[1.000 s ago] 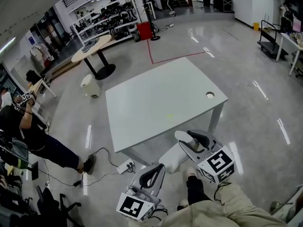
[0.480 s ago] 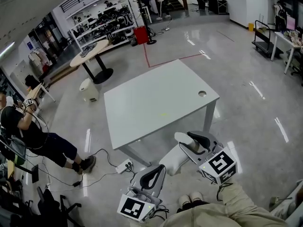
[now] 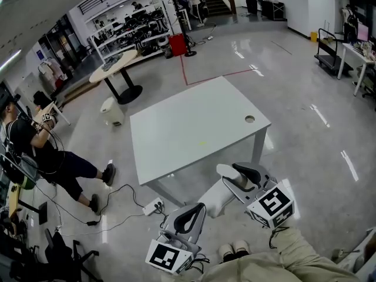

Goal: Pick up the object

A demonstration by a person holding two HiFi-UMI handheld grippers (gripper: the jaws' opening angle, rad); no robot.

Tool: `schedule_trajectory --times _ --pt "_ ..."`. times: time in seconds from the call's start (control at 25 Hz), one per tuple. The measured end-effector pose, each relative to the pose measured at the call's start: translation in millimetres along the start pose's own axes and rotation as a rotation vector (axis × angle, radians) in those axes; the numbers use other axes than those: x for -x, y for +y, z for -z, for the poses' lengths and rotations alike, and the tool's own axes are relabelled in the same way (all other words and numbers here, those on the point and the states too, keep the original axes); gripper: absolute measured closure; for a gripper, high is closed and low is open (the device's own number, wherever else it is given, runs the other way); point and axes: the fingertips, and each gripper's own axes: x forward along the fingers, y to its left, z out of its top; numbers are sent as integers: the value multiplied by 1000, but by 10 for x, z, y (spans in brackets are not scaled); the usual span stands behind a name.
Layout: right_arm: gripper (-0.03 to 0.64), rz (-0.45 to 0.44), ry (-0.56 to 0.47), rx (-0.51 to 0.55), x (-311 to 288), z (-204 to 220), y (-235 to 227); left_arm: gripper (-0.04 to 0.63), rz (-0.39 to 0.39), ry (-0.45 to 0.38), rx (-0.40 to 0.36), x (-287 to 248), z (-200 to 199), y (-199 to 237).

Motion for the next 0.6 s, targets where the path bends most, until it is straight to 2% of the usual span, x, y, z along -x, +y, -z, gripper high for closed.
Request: schedule_trajectory --times 0.36,0.6 --pt "443 -2 -13 -3 -12 -17 23 589 16 24 13 -17 14 -14" --pt "443 -8 -24 -15 4 -95 -59 589 13 -3 -19 -97 -75 23"
